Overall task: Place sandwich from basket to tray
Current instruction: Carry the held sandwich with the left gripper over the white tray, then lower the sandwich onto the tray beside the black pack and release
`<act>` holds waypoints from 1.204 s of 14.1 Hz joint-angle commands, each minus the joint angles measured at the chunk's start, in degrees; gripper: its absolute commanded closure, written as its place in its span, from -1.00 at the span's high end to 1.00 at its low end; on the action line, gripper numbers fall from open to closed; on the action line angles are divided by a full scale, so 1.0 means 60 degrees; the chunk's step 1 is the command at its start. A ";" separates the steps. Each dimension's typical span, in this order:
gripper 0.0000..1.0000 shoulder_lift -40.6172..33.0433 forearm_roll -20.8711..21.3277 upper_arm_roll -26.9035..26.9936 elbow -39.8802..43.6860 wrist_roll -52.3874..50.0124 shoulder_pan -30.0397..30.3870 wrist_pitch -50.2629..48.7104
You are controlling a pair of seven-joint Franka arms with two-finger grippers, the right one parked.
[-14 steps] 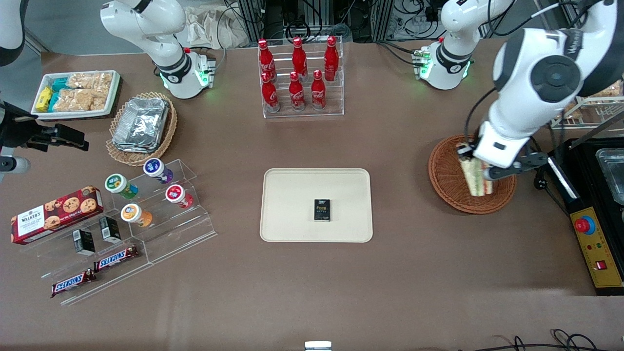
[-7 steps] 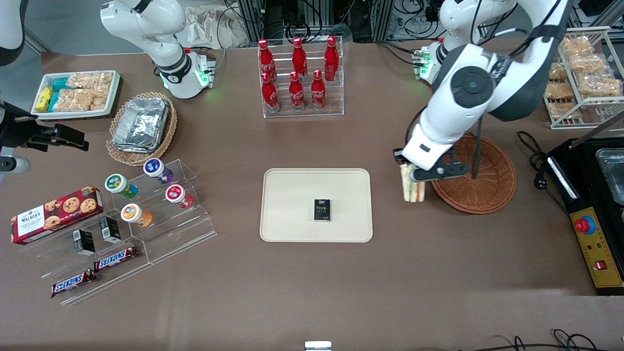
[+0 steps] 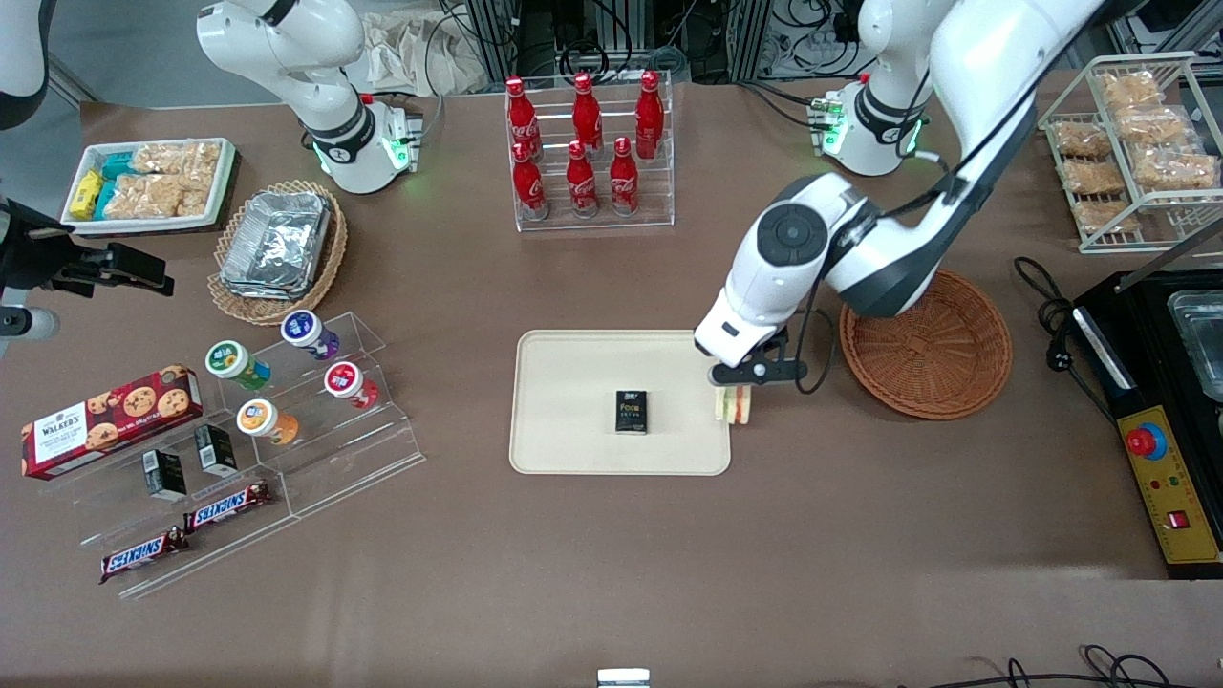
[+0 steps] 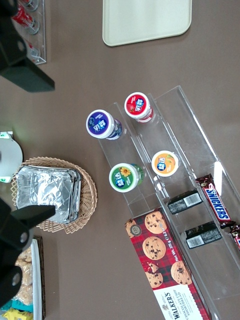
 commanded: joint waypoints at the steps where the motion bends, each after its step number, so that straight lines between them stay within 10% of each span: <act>1: -1.00 0.1075 0.0862 0.0157 0.0472 -0.0359 -0.0408 0.0400; 8: -1.00 0.2132 0.1554 0.1869 0.1262 -0.0653 -0.2063 0.1060; 9: -0.35 0.2132 0.1525 0.1915 0.1292 -0.0653 -0.2137 0.1076; 10: 0.99 0.2118 0.1510 0.1915 0.1321 -0.0638 -0.2138 0.1076; 17: 1.00 0.1183 0.1291 0.1594 0.1994 -0.0725 -0.2050 0.0026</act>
